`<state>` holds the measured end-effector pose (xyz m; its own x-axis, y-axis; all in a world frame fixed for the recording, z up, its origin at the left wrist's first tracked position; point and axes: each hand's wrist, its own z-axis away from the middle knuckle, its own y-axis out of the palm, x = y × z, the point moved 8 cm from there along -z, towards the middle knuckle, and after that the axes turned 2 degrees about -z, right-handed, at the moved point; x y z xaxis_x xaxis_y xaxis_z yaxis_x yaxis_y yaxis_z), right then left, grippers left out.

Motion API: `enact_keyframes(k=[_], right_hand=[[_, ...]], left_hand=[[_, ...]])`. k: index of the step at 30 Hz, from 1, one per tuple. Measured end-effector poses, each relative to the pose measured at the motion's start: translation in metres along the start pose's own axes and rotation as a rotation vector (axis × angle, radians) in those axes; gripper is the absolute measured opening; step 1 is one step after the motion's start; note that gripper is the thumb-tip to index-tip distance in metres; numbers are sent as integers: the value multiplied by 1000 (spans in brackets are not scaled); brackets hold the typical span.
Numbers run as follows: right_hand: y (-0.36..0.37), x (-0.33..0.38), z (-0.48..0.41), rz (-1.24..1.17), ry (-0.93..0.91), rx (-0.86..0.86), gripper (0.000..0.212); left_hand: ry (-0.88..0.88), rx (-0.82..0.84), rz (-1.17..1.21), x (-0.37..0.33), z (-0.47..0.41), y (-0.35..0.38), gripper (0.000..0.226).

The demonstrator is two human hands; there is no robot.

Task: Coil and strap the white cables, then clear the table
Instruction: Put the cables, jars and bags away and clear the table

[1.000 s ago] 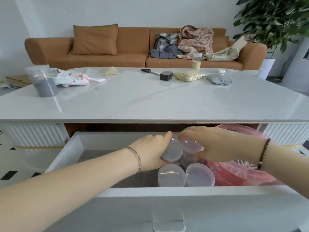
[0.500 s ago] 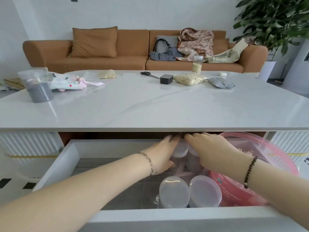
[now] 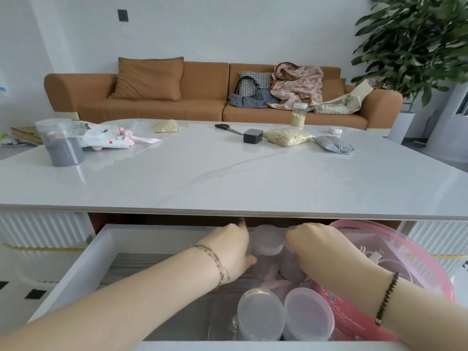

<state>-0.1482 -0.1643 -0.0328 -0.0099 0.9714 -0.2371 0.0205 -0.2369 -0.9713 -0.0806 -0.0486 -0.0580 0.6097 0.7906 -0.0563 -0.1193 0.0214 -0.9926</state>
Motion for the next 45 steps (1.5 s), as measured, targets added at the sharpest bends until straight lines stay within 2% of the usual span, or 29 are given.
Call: enact_keyframes(k=[4, 7, 11, 14, 16, 19, 24, 28, 32, 34, 36, 39, 41, 45], right_hand=[[-22, 12, 8, 10, -29, -27, 15], [-50, 24, 10, -129, -59, -121, 22], [-92, 50, -10, -286, -186, -312, 21], [-104, 71, -52, -376, -267, -351, 22], [-101, 90, -90, -451, -324, -296, 27], [-90, 124, -144, -586, -392, -201, 31], [-88, 198, -218, -730, -435, -205, 28], [-101, 243, -260, -767, -471, -230, 26], [-106, 266, -290, -800, -479, -255, 25], [-107, 265, -300, -831, -464, -270, 24], [-107, 261, -309, -881, -423, -278, 25], [-105, 245, -316, -1019, -296, -275, 27], [-102, 233, -317, -1178, -180, -279, 24], [-88, 196, -303, -1639, 70, -296, 22]], left_hand=[[2, -44, -34, 14, 30, -18, 46], [-10, -128, 86, 38, 57, -38, 35], [-96, -399, 177, 96, 87, -85, 20], [-169, -630, 226, 161, 89, -112, 12], [-257, -685, 234, 211, 80, -118, 21], [-460, -646, 267, 275, 61, -112, 39], [-733, -664, 420, 350, 47, -95, 58], [-768, -732, 423, 374, 29, -96, 81], [-789, -770, 570, 399, 11, -97, 103], [-795, -838, 723, 415, 7, -99, 105], [-769, -945, 850, 425, 5, -103, 99], [-749, -991, 788, 418, 7, -108, 86], [-693, -963, 755, 410, 7, -106, 80], [-554, -779, 724, 380, 5, -104, 57]])
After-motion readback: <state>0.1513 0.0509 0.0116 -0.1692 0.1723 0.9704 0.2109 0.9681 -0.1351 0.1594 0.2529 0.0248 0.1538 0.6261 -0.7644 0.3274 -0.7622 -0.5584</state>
